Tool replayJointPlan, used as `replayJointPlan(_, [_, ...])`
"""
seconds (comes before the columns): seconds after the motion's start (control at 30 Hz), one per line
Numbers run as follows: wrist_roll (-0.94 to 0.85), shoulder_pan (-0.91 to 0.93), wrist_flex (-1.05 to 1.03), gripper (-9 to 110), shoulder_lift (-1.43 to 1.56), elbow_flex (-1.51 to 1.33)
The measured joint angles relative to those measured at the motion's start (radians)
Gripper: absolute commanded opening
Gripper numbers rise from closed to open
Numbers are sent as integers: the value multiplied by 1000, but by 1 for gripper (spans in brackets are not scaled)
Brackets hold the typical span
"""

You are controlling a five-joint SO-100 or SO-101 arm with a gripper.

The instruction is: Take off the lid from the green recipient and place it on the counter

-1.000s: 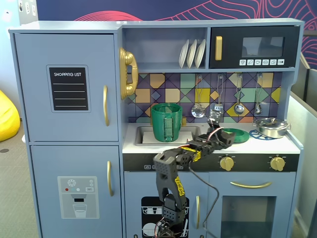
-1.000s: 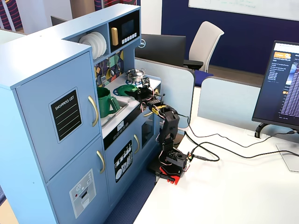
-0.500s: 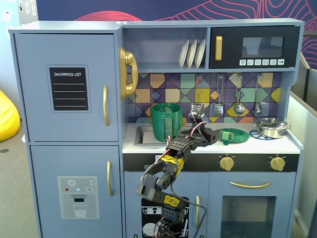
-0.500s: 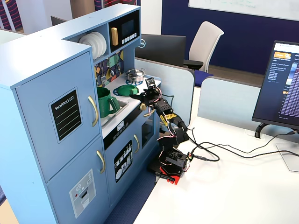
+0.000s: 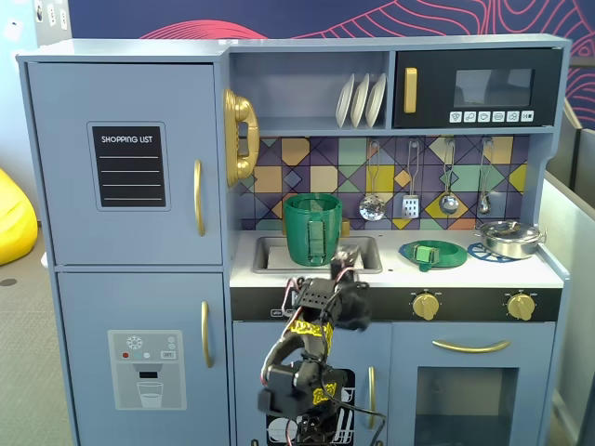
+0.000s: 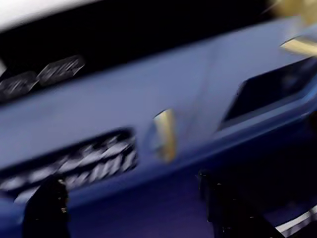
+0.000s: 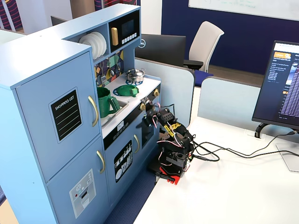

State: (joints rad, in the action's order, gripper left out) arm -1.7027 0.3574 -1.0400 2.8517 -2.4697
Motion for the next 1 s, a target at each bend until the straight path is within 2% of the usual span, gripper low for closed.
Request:
replayJointPlan(0.1, [18, -117, 29, 18, 25, -106])
replayJointPlan(0.3, [38, -239, 321, 13, 41, -425])
replayJointPlan(0.37, [60, -285, 356, 12, 48, -500])
replayJointPlan(0.53, [155, -344, 236, 13, 98, -537])
replayJointPlan(0.8, [161, -334, -150, 15, 273, -537])
replayJointPlan(1.0, [161, -324, -293, 15, 322, -534])
